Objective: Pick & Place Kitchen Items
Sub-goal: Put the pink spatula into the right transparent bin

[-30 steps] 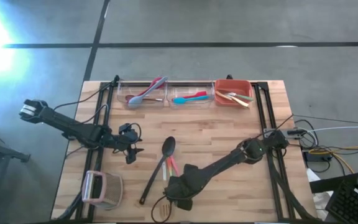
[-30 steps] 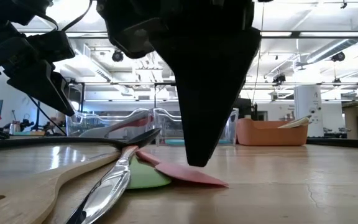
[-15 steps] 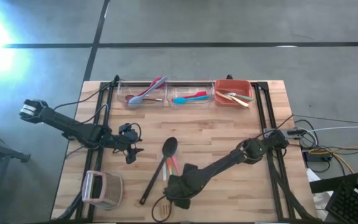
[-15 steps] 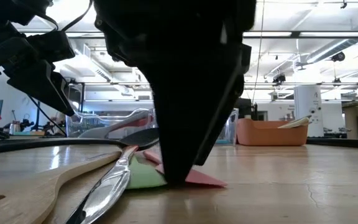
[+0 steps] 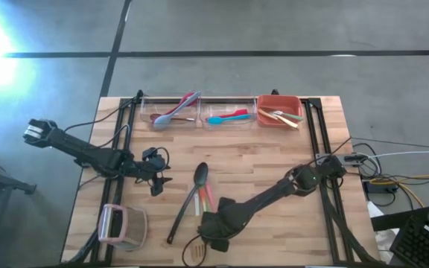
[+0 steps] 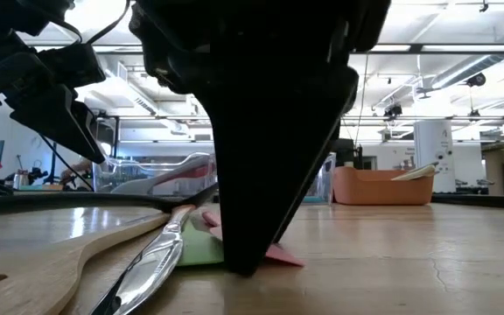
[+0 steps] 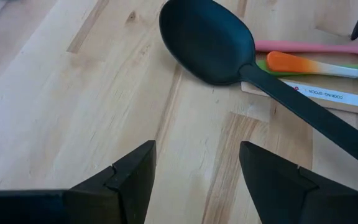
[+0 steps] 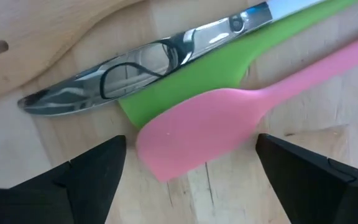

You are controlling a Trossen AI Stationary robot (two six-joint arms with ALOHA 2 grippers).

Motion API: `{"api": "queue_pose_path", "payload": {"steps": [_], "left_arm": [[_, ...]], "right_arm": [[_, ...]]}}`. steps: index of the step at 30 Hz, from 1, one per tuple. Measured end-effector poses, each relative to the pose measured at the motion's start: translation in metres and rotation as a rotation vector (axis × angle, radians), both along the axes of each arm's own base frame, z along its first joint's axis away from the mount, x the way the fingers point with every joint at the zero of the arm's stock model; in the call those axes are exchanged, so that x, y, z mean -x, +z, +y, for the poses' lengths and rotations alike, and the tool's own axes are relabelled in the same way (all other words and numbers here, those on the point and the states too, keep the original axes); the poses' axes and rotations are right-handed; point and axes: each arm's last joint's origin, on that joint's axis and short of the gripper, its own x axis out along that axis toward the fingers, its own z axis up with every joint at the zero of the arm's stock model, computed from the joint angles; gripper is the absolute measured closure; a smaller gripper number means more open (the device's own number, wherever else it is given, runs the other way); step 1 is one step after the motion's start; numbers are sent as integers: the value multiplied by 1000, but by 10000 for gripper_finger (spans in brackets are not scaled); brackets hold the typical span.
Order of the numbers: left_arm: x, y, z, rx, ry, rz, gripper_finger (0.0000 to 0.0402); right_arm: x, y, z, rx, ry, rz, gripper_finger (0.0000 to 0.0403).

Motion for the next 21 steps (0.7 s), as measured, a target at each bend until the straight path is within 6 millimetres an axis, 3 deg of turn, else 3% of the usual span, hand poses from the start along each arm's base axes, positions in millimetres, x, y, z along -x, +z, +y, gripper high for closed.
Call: {"api": "queue_pose_path", "payload": {"steps": [14, 21], "left_arm": [[0, 0, 0, -1, 0, 4, 168], [0, 0, 0, -2, 0, 5, 168]], "right_arm": [[-3, -4, -3, 101, -27, -73, 45], [-2, -9, -3, 88, -51, -62, 83]]}}
